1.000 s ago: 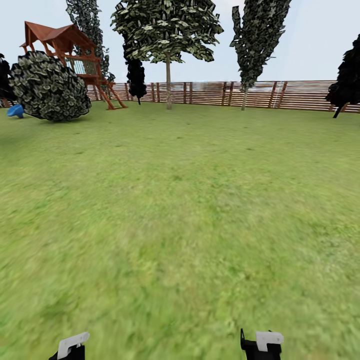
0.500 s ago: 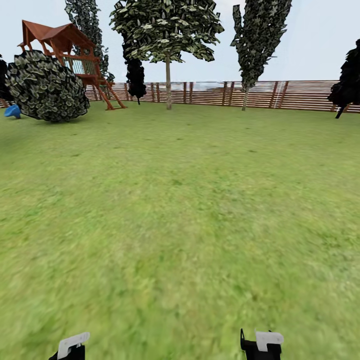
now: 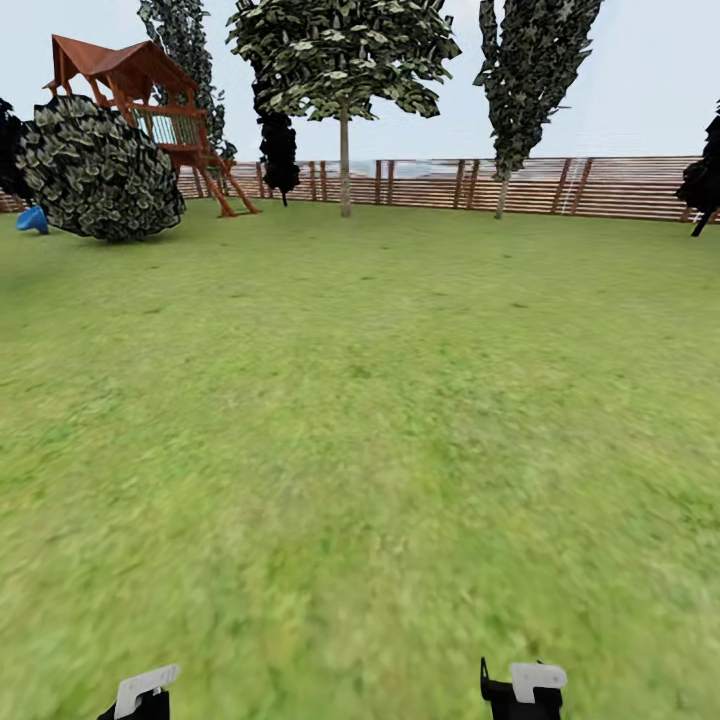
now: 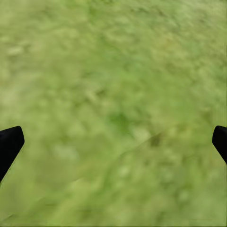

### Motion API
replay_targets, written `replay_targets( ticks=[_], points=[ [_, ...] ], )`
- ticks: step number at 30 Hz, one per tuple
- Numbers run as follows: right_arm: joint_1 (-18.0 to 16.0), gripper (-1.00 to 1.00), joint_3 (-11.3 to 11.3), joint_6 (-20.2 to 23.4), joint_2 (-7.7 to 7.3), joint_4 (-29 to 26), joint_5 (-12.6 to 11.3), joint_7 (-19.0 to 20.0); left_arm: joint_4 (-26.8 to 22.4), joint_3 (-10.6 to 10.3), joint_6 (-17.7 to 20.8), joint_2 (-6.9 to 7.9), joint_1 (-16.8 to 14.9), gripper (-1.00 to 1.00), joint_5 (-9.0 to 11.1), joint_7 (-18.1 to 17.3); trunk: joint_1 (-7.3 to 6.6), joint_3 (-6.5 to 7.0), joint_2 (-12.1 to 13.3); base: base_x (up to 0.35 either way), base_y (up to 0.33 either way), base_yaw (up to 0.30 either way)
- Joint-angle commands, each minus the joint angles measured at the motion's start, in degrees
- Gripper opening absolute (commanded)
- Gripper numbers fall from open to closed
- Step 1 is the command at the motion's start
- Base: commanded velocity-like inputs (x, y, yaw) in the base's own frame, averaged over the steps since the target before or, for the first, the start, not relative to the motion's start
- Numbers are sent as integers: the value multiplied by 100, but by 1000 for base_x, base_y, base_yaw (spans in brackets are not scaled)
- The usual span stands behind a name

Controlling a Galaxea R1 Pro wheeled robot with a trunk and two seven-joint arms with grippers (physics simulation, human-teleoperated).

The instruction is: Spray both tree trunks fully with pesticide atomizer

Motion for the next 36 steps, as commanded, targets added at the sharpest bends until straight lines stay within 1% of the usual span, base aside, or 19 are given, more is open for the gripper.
replay_targets(
  ticks=[1, 5, 10, 28, 36],
  points=[
    [-3, 100, 49, -3, 0, 3, -3, -44, -4, -48, -14, 2, -3, -100, 27, 19, 3, -13, -2, 340, 0, 18],
    [-3, 100, 49, -4, 0, 3, -3, -44, 2, -48, -13, -5, -3, -100, 27, 19, 3, -22, -2, 340, 0, 4],
    [-3, 100, 49, -3, 0, 3, -3, -44, 2, -48, -14, -5, -3, -100, 25, 19, 3, -30, -2, 340, 0, 122],
    [-3, 100, 49, -4, 0, 3, -3, -44, 2, -48, -21, -7, -3, -100, 27, 19, 3, -31, -2, 340, 46, 4],
    [-3, 100, 49, -4, 0, 3, -3, -44, 2, -48, -28, -2, 9, -100, 27, 19, 3, -31, -2, 340, 2, 175]
  ],
)
